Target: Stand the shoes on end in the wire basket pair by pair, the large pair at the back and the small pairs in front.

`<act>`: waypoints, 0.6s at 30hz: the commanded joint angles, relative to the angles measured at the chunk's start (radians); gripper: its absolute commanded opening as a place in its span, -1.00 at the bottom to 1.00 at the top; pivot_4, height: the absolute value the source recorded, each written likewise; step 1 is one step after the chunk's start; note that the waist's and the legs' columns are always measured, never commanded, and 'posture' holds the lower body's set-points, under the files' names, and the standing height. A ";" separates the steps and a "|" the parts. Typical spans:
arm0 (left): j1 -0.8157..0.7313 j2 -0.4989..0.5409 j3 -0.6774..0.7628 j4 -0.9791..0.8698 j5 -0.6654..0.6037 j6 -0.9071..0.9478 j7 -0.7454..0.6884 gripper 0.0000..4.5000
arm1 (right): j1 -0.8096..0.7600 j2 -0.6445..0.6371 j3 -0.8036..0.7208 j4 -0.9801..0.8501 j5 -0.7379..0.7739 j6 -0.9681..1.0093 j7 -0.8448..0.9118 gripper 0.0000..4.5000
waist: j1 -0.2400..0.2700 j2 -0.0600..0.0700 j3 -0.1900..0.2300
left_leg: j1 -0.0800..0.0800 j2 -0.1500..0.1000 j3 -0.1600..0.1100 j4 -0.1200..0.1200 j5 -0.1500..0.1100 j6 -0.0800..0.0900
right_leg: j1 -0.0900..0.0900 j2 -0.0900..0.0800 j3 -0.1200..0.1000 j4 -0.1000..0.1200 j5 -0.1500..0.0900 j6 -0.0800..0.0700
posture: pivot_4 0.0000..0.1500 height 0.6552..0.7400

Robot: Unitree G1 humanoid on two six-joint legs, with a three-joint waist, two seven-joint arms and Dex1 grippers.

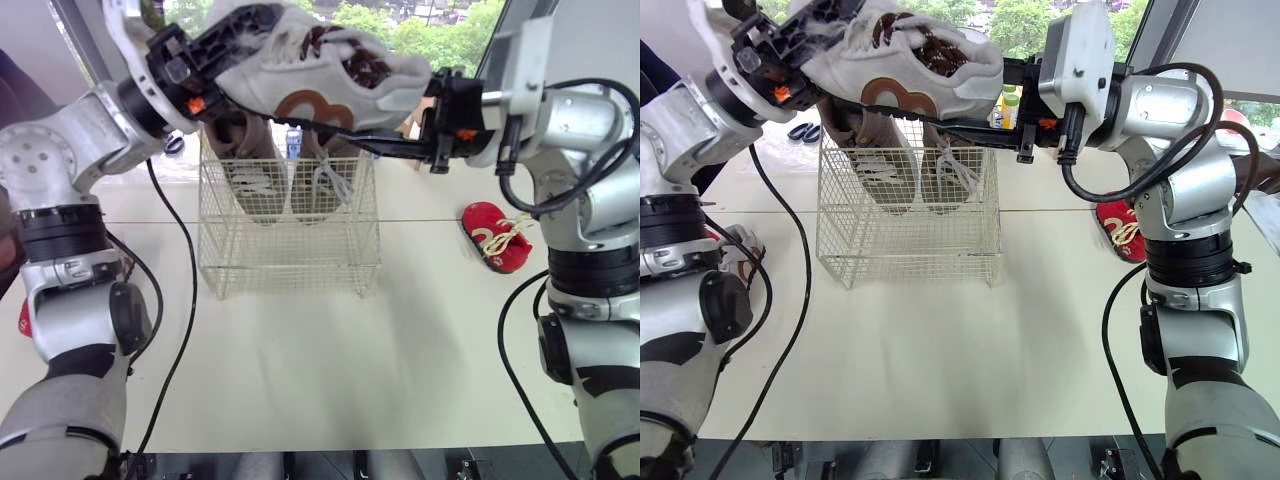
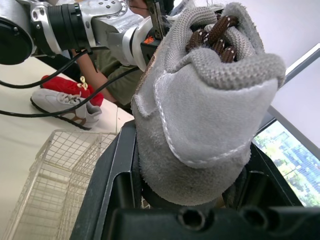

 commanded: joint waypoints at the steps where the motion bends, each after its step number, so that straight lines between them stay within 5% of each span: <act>1: 0.021 -0.034 0.118 -0.093 -0.095 -0.086 0.106 -0.85 | 0.027 0.002 -0.084 -0.016 0.066 0.089 -0.067 0.16 | 0.000 0.000 0.000 | 0.000 0.000 0.000 0.000 0.000 0.000 | 0.000 0.000 0.000 0.000 0.000 0.000 | 1.00 1.00; 5: 0.149 -0.199 0.231 -0.340 -0.161 -0.323 0.304 -0.85 | 0.172 0.175 -0.300 -0.032 0.381 0.309 -0.370 0.99 | 0.002 -0.002 -0.001 | 0.000 0.000 -0.001 -0.001 0.000 -0.001 | 0.000 -0.006 0.000 -0.001 0.000 0.000 | 1.00 1.00; 9: 0.191 -0.327 0.191 -0.477 -0.052 -0.480 0.325 -0.85 | 0.234 0.491 -0.400 -0.122 0.733 0.352 -0.739 0.99 | 0.001 -0.001 0.000 | -0.002 0.000 0.000 -0.004 0.001 -0.004 | -0.003 -0.007 0.000 0.000 0.001 -0.001 | 1.00 1.00; 18: 0.223 -0.375 0.069 -0.514 0.101 -0.574 0.254 -0.85 | 0.225 0.749 -0.297 -0.220 0.877 0.329 -0.964 0.99 | 0.002 -0.001 -0.001 | -0.002 -0.001 0.000 -0.003 0.002 -0.003 | -0.003 0.000 0.000 0.000 0.001 -0.002 | 1.00 1.00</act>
